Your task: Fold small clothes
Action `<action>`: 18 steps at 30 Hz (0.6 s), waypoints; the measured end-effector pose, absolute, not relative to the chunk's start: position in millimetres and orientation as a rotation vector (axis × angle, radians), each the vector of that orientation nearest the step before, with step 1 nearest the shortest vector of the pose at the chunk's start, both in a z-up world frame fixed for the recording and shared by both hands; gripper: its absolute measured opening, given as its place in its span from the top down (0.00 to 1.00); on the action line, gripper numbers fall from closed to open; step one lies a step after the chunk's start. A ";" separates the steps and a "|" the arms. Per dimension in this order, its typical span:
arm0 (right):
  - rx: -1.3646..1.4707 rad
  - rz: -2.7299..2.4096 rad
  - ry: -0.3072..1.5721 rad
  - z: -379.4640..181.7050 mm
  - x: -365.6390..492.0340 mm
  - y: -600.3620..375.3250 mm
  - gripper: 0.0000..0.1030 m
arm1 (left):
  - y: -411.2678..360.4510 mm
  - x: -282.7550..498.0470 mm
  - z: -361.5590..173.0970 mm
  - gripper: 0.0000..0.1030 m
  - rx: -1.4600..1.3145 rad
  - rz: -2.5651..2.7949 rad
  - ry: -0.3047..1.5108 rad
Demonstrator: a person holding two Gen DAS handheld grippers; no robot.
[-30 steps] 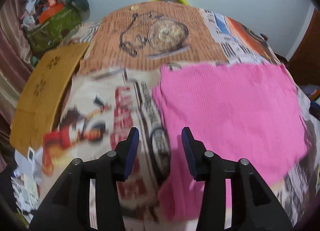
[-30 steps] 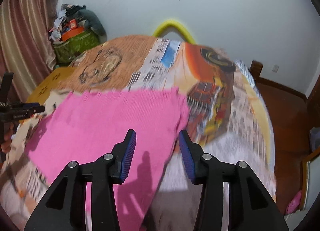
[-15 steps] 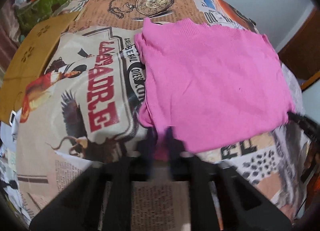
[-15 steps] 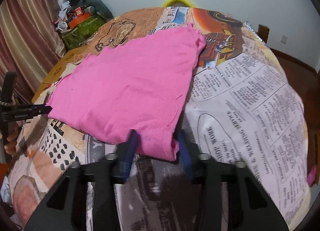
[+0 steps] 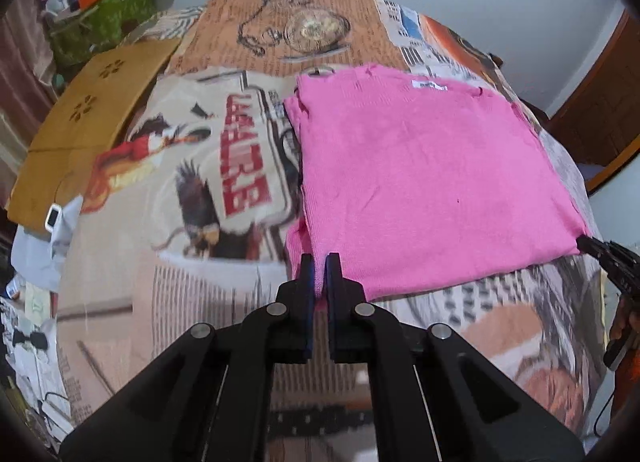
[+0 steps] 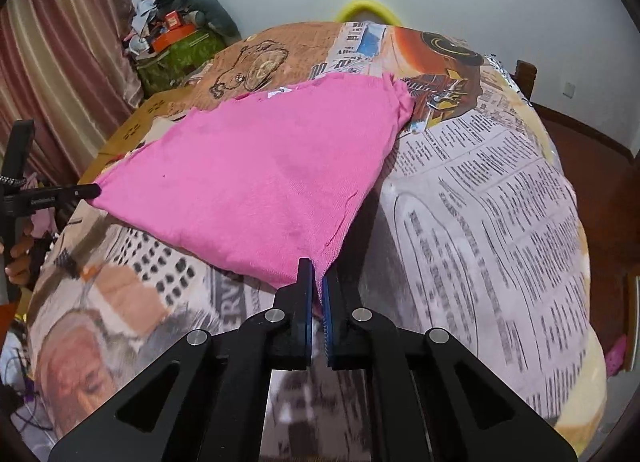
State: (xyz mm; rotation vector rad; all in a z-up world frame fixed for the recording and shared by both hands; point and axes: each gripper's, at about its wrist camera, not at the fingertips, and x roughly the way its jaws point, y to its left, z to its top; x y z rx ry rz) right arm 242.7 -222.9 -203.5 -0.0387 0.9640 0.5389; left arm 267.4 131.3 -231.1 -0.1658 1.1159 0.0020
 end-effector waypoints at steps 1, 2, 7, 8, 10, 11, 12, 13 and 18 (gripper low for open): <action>-0.037 0.539 0.968 -203.7 239.7 -224.0 0.96 | 130.5 261.5 -233.0 0.96 -0.156 0.000 1.124; -0.039 0.543 0.972 -204.4 237.5 -224.4 0.96 | 128.7 257.8 -235.0 0.96 -0.147 -0.001 1.130; -0.056 0.528 1.014 -214.7 227.0 -224.8 0.96 | 124.2 236.2 -247.5 0.96 -0.094 0.006 1.173; -0.069 0.520 1.025 -217.7 225.5 -225.3 0.96 | 125.2 233.5 -249.8 0.96 -0.088 0.015 1.180; -0.065 0.512 1.039 -219.6 222.8 -228.4 0.96 | 129.7 229.8 -253.1 0.95 -0.082 0.034 1.190; -0.057 0.502 1.046 -219.5 222.1 -231.1 0.96 | 133.0 228.8 -253.4 0.95 -0.082 0.045 1.190; -0.051 0.487 1.043 -218.4 223.2 -235.3 0.96 | 135.4 229.1 -252.8 0.95 -0.082 0.053 1.188; -0.049 0.479 1.036 -216.3 222.7 -237.7 0.96 | 139.2 230.4 -250.3 0.95 -0.081 0.066 1.180; -0.055 0.460 0.989 -200.5 230.8 -242.6 0.93 | 147.8 250.2 -229.7 0.83 -0.067 0.096 1.114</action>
